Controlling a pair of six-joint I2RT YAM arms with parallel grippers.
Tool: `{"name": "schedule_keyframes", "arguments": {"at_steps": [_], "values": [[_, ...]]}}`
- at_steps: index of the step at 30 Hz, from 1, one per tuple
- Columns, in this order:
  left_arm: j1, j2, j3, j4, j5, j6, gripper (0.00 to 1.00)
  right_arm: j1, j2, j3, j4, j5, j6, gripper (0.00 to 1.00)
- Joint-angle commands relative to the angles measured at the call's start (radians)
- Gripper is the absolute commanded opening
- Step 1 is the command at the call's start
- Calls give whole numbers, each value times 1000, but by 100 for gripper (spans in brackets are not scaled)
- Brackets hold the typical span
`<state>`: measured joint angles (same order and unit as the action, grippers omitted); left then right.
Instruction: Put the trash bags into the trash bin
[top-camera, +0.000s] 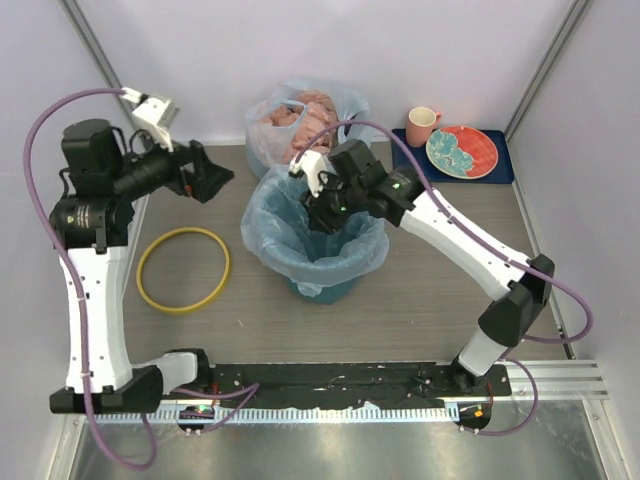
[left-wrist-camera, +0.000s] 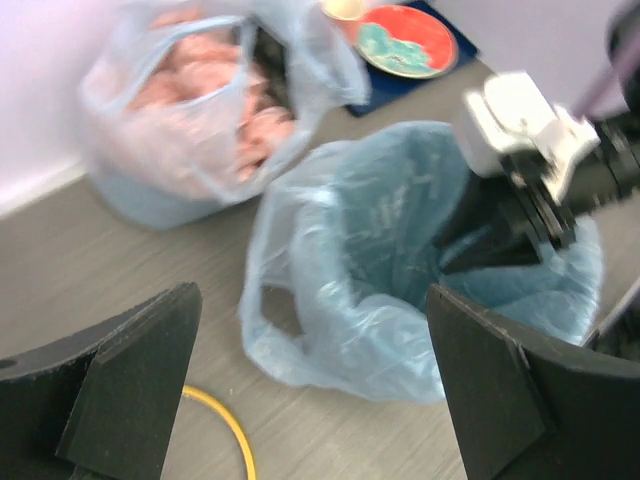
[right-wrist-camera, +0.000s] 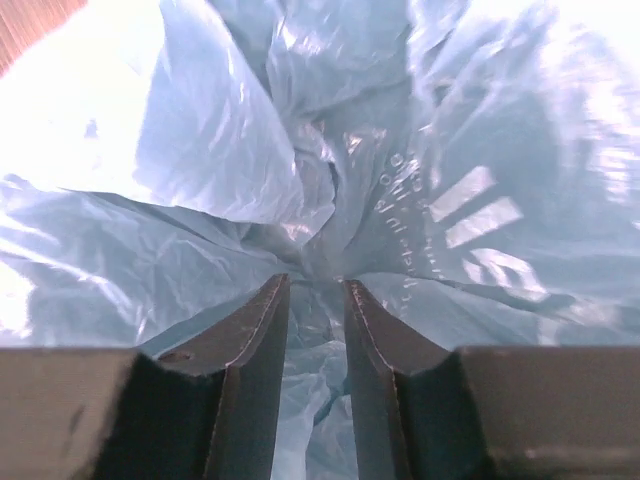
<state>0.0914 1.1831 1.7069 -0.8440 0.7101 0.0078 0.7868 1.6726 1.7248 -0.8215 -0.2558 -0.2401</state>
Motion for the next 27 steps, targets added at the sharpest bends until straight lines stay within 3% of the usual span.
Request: {"name": "schedule_keyframes", "arguments": {"at_steps": [1,5,6,9,13,15,21,27], "values": [[-256,114,135,-189,-64,214,99,-82,-105,103,51,-28,116,38],[-511,249,230,-334,-280,300,93,-237,-191,92,111,-48,237,50],[-603,278,243,-357,-317,322,90,-268,-226,79,120,-45,283,55],[-723,404,272,-418,-448,372,77,-375,-284,19,119,-49,332,69],[-771,525,263,-463,-506,406,59,-465,-344,-57,117,-59,387,82],[-777,584,247,-474,-534,419,50,-491,-359,-88,119,-65,401,83],[-783,680,149,-489,-626,455,43,-515,-386,-114,122,-95,429,84],[-797,730,40,-466,-672,466,42,-532,-395,-125,133,-118,446,84]]}}
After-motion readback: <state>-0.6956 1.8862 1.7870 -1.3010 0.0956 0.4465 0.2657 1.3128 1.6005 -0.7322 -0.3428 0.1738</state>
